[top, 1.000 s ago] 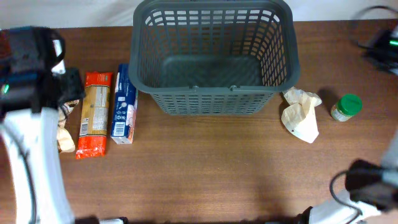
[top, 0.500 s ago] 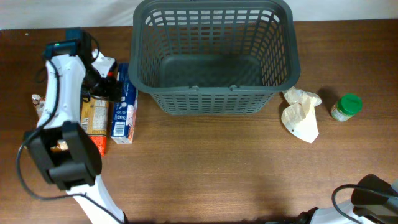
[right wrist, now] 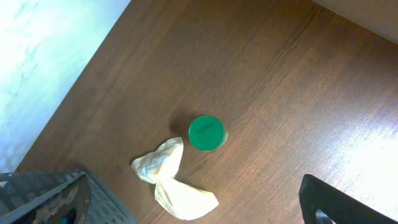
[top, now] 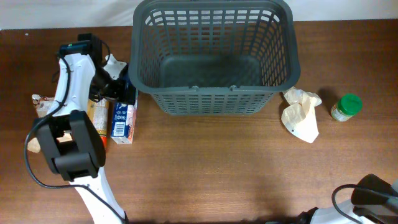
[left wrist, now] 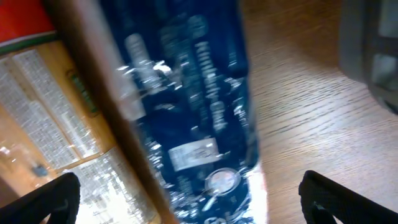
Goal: Pack container
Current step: 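Grasp the blue box with the left gripper and lift it, then lower the blue box into the basket and open the left gripper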
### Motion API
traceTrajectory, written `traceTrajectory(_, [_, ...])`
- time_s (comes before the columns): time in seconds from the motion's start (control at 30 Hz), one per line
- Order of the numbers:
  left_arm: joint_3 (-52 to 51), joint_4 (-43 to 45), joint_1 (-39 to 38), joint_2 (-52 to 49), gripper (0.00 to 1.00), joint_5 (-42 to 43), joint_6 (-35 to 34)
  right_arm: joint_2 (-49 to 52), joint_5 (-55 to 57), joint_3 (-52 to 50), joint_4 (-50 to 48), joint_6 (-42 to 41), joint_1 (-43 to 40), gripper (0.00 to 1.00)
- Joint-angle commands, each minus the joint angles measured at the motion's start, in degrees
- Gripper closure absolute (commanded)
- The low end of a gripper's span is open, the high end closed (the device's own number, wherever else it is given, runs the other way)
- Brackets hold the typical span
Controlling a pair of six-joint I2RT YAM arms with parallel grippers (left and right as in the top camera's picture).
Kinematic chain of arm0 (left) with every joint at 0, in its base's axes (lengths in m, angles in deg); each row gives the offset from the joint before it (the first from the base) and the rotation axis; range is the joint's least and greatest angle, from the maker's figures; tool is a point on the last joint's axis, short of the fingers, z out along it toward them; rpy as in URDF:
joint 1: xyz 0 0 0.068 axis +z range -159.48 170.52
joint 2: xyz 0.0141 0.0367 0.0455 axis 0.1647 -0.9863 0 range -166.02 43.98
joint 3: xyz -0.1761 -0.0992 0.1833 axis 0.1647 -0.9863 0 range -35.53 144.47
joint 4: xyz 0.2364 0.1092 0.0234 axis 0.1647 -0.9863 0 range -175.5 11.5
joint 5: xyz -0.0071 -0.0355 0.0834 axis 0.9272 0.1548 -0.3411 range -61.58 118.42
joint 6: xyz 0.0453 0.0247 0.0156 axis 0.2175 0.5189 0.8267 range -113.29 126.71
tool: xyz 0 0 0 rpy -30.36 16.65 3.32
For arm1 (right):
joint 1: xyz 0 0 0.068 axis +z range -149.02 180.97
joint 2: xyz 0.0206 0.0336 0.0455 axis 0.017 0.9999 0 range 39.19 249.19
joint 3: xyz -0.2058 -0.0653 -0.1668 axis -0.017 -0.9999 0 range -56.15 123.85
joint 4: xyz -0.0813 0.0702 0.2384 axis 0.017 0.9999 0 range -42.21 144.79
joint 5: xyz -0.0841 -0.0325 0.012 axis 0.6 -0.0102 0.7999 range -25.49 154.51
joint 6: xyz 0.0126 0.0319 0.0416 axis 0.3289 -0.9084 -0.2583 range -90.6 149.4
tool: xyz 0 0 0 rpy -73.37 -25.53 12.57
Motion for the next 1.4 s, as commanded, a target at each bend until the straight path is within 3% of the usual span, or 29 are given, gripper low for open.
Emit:
traceTrajectory(0.0, [-0.7, 0.3, -1.9, -2.0, 0.02, 0.5, 1.1, 0.5, 0.7, 0.5, 0.2, -0.4, -0.1, 0.01])
traceTrajectory(0.1, [-0.7, 0.3, -2.6, -4.3, 0.1, -3.1, 0.8, 0.5, 0.7, 0.5, 0.2, -0.4, -0.1, 0.01])
traceTrajectory(0.27, [-0.7, 0.7, -2.7, -7.1, 0.11, -7.0, -2.8, 0.5, 0.7, 0.5, 0.2, -0.4, -0.1, 0.01])
traceTrajectory(0.37, [-0.7, 1.1, -2.7, -8.0, 0.25, -7.0, -2.8, 0.5, 0.7, 0.5, 0.2, -0.4, -0.1, 0.01])
traceTrajectory(0.4, [-0.7, 1.3, -2.7, -8.2, 0.35, -7.0, -2.8, 0.5, 0.7, 0.5, 0.2, -0.4, -0.1, 0.01])
traceTrajectory(0.47, [-0.7, 1.3, -2.7, -8.3, 0.98, -7.0, -2.8, 0.5, 0.7, 0.5, 0.2, -0.5, -0.1, 0.01])
traceTrajectory(0.63, [3.0, -1.8, -2.4, -8.2, 0.98, -7.0, -2.8, 0.5, 0.7, 0.5, 0.2, -0.4, -0.1, 0.01])
traceTrajectory(0.73, [11.8, -6.9, -2.0, -8.0, 0.98, -7.0, -3.8, 0.5, 0.7, 0.5, 0.2, -0.5, -0.1, 0.01])
traceTrajectory(0.87, [31.1, -12.9, -1.5, -8.0, 0.98, -7.1, -8.5, 0.5, 0.7, 0.5, 0.2, -0.4, -0.1, 0.01])
traceTrajectory(1.07, [60.6, -14.5, -1.7, -7.8, 0.98, -7.0, -5.9, 0.5, 0.7, 0.5, 0.2, -0.4, -0.1, 0.01])
traceTrajectory(1.17, [71.9, -14.0, -2.4, -7.7, 0.98, -5.2, 0.9, 0.5, 0.7, 0.5, 0.2, -0.4, -0.1, 0.01])
traceTrajectory(1.3, [73.3, -13.7, -6.4, -2.7, 0.98, 11.8, 21.5, 0.5, 0.7, 0.5, 0.2, -0.4, -0.1, 0.01])
traceTrajectory(1.37, [73.3, -13.8, -10.6, -1.4, 0.98, 12.1, 29.5, 0.5, 0.7, 0.5, 0.2, -0.5, -0.1, 0.01])
